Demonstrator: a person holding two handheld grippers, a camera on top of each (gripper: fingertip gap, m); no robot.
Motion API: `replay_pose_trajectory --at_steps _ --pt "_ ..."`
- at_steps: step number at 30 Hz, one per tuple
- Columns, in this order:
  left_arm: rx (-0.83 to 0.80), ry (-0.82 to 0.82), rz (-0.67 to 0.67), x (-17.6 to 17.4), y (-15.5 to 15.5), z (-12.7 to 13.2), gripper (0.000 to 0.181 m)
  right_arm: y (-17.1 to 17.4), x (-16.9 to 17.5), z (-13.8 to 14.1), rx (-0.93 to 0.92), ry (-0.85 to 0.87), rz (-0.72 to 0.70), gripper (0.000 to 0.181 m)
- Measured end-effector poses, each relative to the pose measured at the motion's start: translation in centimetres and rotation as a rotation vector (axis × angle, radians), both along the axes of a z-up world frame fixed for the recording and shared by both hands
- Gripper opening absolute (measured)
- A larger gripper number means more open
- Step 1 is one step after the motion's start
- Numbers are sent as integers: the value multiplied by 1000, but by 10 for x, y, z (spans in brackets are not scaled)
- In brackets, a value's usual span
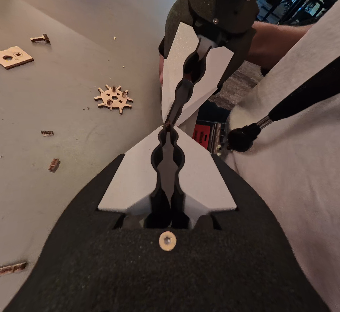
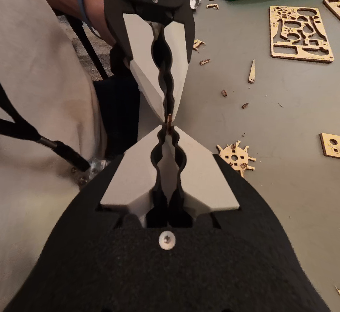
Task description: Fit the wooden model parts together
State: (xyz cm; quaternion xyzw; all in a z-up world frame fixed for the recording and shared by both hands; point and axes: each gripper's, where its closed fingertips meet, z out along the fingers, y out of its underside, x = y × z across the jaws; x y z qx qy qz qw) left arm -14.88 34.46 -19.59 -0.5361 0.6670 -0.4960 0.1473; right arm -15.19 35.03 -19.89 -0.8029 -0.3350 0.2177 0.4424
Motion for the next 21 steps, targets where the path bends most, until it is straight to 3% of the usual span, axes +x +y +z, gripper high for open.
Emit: replay_pose_trajectory --at_steps 14,21 --pt "111 93 128 3 8 -23 1 7 6 -26 -28 -224 -77 2" --pt "125 96 197 7 16 -24 2 15 11 -27 21 -353 -216 2"
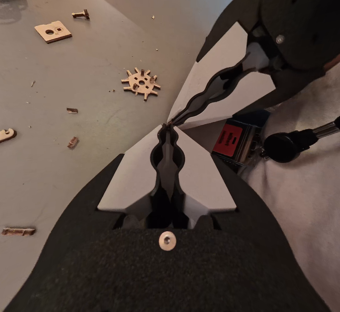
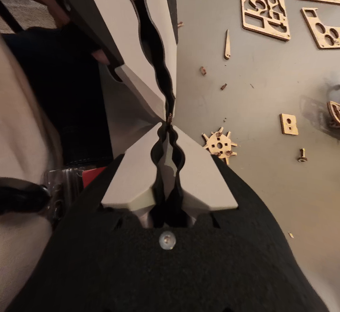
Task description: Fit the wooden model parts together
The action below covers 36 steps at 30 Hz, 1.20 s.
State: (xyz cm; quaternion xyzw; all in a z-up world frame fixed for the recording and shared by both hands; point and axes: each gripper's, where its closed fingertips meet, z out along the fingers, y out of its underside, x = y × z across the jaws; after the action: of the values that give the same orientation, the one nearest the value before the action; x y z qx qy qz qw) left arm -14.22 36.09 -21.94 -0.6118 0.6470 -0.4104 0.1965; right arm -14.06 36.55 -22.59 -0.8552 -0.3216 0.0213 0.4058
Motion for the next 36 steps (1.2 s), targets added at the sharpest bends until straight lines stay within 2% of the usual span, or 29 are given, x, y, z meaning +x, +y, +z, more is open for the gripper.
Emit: replay_pose_trajectory --at_steps 4,12,15,16,18,20,24,26,28,32,36 --pt "41 -5 30 1 2 -1 1 2 2 0 32 -78 -13 2" --pt "26 -10 176 4 7 -1 2 7 6 0 96 -230 -99 2" --pt "6 -15 197 4 7 -1 2 7 5 0 76 -154 -102 2" --pt "31 -20 186 4 7 -1 2 7 5 0 59 -61 -99 3" --pt "110 -35 140 4 4 -1 2 4 3 2 -18 198 -120 5" --pt "223 -43 92 2 3 -1 2 -1 1 6 -91 367 -117 6" --pt "570 -74 13 1 12 2 1 -12 6 26 -152 551 -108 10" --pt "811 -86 -41 4 23 1 1 -10 20 30 -196 644 -201 10" --pt "941 -108 -126 8 22 1 1 -4 29 37 -193 746 -241 14" --pt "1038 -151 -259 13 14 2 1 0 27 18 -194 625 -188 11" --pt "1086 -168 -362 10 7 -4 1 7 19 14 -141 527 -135 6"
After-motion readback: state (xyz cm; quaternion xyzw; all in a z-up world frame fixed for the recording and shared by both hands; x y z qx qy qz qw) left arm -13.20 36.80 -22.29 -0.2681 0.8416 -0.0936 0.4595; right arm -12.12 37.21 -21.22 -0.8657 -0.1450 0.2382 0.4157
